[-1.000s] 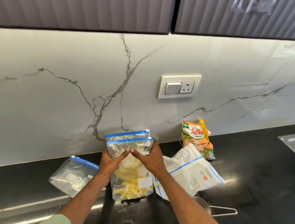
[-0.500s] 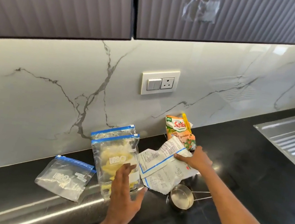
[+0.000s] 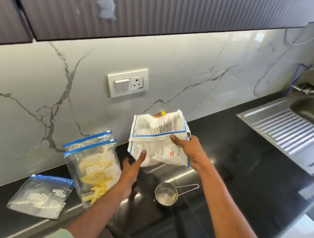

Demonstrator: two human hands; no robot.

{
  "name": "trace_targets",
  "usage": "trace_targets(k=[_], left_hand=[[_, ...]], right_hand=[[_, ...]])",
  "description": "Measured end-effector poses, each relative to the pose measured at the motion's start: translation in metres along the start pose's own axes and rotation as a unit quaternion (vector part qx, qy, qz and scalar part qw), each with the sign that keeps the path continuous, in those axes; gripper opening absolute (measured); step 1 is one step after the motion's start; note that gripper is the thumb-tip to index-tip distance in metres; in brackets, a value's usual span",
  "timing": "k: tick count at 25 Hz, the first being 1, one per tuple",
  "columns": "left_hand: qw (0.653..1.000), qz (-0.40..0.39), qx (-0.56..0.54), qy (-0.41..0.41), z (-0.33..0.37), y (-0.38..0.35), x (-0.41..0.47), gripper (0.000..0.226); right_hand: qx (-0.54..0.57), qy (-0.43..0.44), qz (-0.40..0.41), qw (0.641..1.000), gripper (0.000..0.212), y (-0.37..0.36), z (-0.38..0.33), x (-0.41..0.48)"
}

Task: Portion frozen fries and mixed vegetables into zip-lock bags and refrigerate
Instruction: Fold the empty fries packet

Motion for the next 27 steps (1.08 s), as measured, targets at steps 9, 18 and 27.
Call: trace_targets(k=[9,18,27], left_hand=[[0.981,-0.071,-0.083,-0.159,0.089,-0.091,-0.039,0.029],[0.968,-0.178,-0.054,-0.167,0.112,-0.198,-0.079,0.015],[0.941,-0.179,0.016,-0.287,0.127,-0.261,-0.117,0.066]], right_hand=[[0.15,0.079,-0.035,0.985,0.061,0.077,-0.031,-0.088],[0.08,0.123,0.113,0.983,0.041,0.202,-0.072,-0.109],[-0.018,0.216,0.117,0.969,0.037,0.27,-0.084,-0.181]])
Point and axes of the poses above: each hand's wrist, its own x-axis towards the middle knuckle, its own y-axis out of the back of the hand, z = x × y, the point moved 8 cm from there along x, towards the middle knuckle, and after that the axes turned 4 degrees about -x, right-handed, at the moved point
